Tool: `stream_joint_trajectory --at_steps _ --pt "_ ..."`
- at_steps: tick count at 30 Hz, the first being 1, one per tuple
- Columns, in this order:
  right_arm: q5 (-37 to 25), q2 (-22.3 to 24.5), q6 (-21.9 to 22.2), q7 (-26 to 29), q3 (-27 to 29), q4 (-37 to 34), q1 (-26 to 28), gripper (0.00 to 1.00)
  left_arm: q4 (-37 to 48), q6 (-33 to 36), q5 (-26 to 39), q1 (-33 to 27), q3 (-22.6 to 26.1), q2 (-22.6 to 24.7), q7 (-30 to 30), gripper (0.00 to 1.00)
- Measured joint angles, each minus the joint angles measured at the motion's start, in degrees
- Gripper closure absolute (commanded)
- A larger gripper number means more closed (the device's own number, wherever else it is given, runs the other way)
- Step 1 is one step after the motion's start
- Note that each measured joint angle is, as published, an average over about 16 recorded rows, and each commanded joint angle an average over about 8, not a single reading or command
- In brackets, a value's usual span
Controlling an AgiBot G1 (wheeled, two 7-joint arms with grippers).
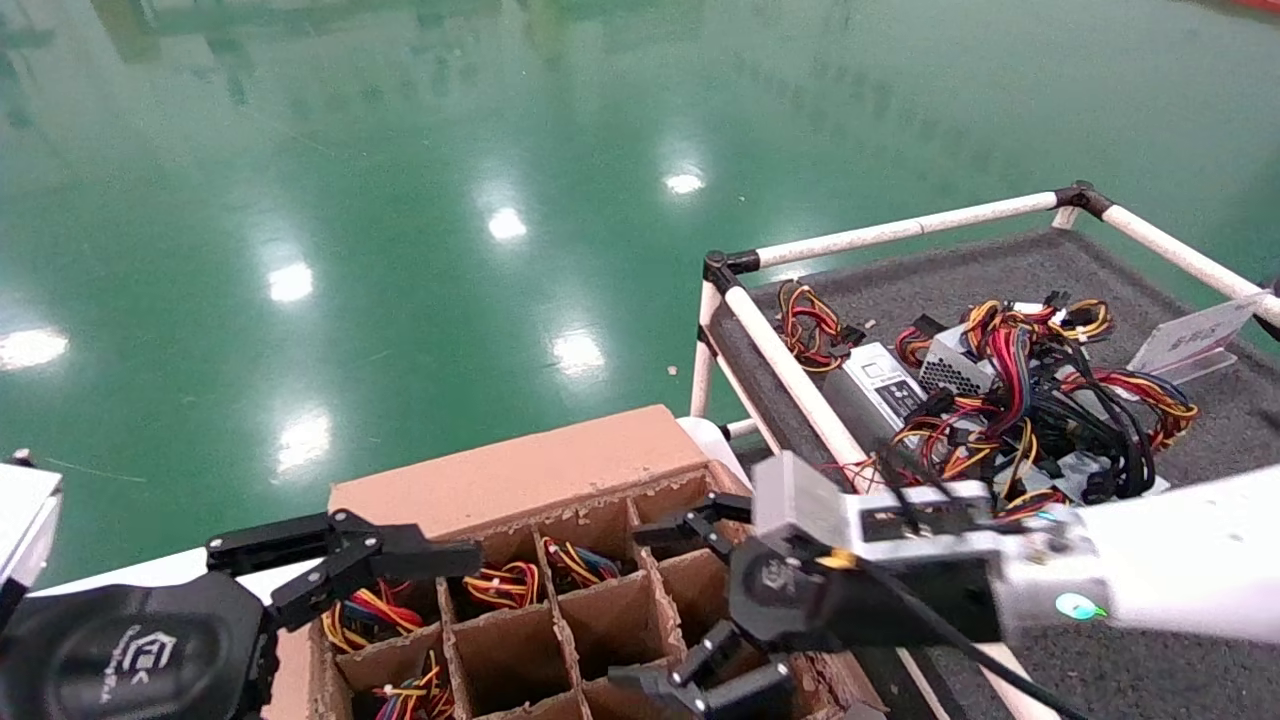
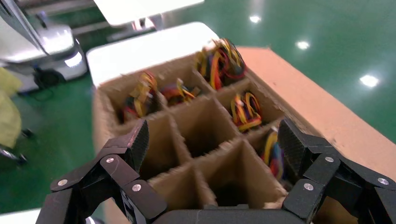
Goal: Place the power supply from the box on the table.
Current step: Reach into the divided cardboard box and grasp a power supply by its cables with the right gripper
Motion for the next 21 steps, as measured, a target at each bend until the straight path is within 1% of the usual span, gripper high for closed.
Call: stream_joint_trajectory --at_steps 3,6,8,9,12,14,15,17,21 --pt "-1.99 -3.12 0.76 -2.58 -1.12 -5.76 2.63 0.00 0.00 0.00 0.00 0.00 0.00 0.00 0.00 0.00" --pt "-3.53 -6.00 1.73 -4.98 -1.97 -11.16 4.78 0.06 0.00 0.00 -0.01 0.00 0.01 0.00 0.00 0.00" --pt "-4.30 -7.73 2.48 -6.45 -2.38 -14.49 5.96 0.18 0.00 0.00 -0.01 0.00 0.01 0.00 0.01 0.00" --pt "-4.58 -8.52 2.85 -7.12 -2.53 -16.04 6.46 0.26 0.00 0.00 -0.01 0.00 0.01 0.00 0.01 0.00" --pt "-5.24 -10.68 4.01 -8.93 -2.87 -20.31 7.73 0.55 0.00 -0.01 -0.01 0.00 0.02 -0.01 0.01 0.00" --pt "-5.56 -11.94 4.81 -10.01 -3.02 -22.82 8.37 0.68 0.00 -0.01 -0.01 0.00 0.02 -0.01 0.01 0.00" --pt "-5.70 -12.52 5.22 -10.52 -3.09 -23.95 8.63 0.71 0.00 -0.01 -0.01 0.00 0.02 -0.01 0.01 0.00" --pt "-5.92 -13.57 6.06 -11.45 -3.19 -26.07 9.07 0.73 0.00 -0.01 -0.01 -0.01 0.02 -0.01 0.01 0.00" --pt "-6.20 -15.24 8.09 -13.00 -3.29 -29.57 9.70 0.70 0.00 -0.01 -0.02 -0.01 0.03 -0.01 0.01 0.00"
